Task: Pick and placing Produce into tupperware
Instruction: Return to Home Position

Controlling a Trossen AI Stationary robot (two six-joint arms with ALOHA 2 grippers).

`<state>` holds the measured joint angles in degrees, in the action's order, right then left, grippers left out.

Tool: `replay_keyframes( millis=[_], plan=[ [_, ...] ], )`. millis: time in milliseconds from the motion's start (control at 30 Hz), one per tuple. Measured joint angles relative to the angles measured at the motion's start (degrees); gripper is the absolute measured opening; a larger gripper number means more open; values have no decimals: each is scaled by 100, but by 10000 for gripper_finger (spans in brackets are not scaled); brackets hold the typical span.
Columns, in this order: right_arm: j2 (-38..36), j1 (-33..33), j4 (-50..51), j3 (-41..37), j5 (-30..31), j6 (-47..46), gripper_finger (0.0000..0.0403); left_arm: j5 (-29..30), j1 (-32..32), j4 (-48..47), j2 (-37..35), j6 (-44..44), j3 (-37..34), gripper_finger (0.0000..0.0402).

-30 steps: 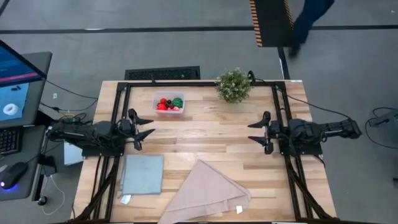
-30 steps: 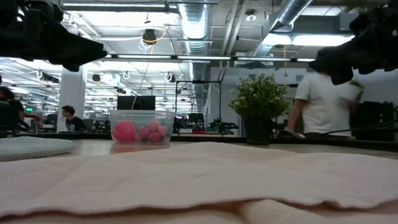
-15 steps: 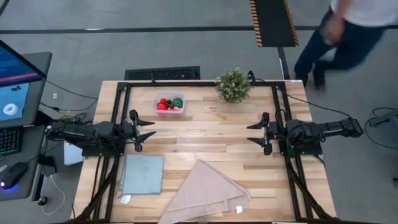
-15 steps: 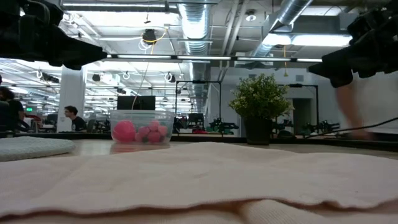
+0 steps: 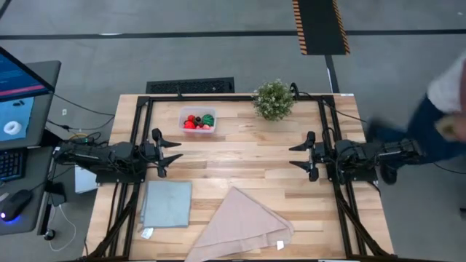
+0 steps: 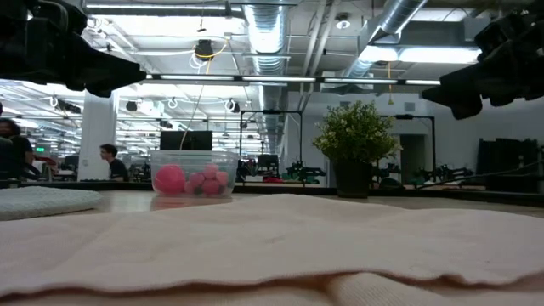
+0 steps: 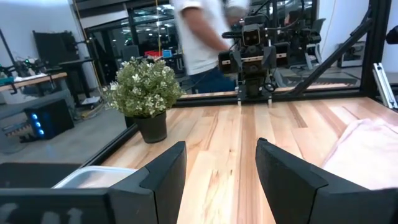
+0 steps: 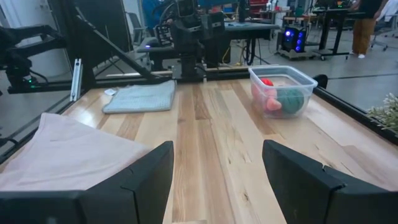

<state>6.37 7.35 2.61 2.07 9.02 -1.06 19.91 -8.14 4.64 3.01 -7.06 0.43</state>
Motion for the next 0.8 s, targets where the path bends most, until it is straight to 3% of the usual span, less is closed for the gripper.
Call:
replay_keyframes(
  millis=[800],
  plan=[
    [0,0,2,0,2,0,271,-3,0,0,0,-80,-4,183]
  ],
)
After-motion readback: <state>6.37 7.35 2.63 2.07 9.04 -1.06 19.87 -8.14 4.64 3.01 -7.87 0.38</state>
